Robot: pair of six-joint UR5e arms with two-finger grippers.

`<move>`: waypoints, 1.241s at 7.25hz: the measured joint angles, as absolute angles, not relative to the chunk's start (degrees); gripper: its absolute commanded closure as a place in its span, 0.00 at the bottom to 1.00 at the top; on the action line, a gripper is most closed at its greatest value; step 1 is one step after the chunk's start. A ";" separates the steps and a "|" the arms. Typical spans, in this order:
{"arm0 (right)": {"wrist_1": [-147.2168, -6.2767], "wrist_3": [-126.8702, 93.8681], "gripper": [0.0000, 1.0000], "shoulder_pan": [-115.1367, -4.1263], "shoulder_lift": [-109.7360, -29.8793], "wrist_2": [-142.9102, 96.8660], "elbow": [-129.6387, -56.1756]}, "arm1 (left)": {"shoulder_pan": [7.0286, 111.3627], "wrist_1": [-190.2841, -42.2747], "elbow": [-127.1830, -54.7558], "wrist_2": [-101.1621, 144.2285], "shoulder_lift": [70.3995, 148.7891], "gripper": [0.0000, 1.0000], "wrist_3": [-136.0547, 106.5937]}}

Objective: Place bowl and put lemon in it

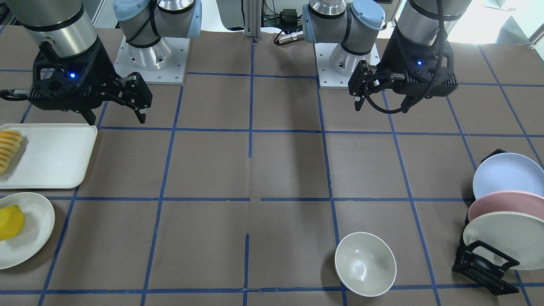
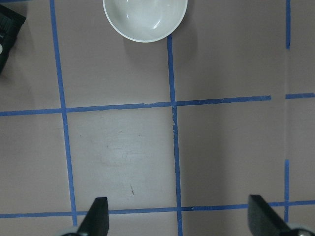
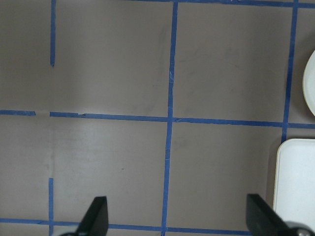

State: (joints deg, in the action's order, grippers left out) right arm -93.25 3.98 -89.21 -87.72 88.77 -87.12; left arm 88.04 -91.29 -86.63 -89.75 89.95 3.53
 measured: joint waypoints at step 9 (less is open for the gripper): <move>-95.59 11.93 0.00 -80.64 -86.09 94.10 -86.68 | 86.08 -92.02 -87.83 -88.72 92.54 0.00 5.34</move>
State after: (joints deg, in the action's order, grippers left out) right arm -95.59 11.93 -80.64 -86.09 94.10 -86.68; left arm 86.08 -92.02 -87.83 -88.72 92.54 5.34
